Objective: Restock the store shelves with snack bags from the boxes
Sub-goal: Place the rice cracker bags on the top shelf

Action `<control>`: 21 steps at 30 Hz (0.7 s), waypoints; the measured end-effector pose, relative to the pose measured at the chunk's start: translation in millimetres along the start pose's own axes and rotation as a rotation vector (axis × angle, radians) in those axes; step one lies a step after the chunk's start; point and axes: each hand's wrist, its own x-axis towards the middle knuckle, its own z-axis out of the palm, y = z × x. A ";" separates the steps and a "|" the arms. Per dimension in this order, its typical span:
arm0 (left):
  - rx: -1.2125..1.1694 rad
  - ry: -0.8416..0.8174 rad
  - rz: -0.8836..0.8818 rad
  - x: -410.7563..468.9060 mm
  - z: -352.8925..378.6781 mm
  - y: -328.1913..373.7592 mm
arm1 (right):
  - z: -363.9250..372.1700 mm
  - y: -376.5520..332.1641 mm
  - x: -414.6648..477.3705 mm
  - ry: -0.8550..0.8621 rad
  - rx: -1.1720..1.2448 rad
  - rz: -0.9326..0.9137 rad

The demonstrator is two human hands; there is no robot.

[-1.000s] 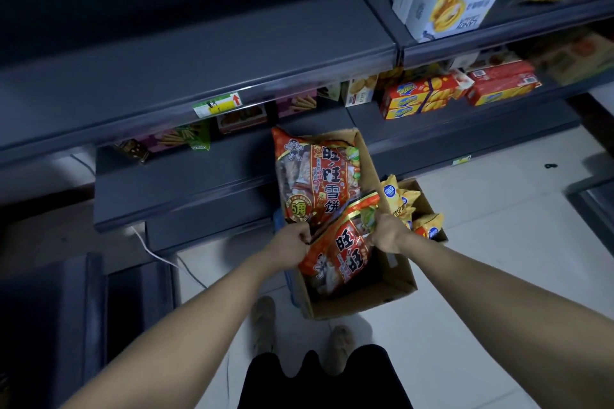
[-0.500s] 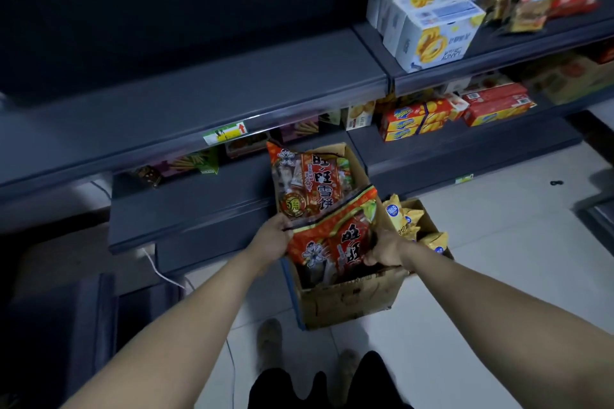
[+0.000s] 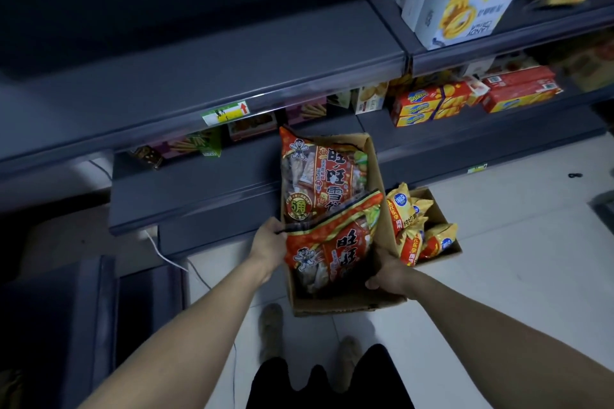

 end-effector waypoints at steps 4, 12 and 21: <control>0.146 -0.109 0.041 0.3 9.9 3.7 | 9.0 10.6 0.5 0.003 -0.077 -0.011; 0.157 -0.267 -0.009 5.6 29.2 -1.4 | 9.0 4.0 5.0 -0.083 0.021 -0.058; -0.049 -0.182 -0.175 16.3 37.5 -15.1 | 11.5 24.3 8.1 -0.103 0.081 -0.023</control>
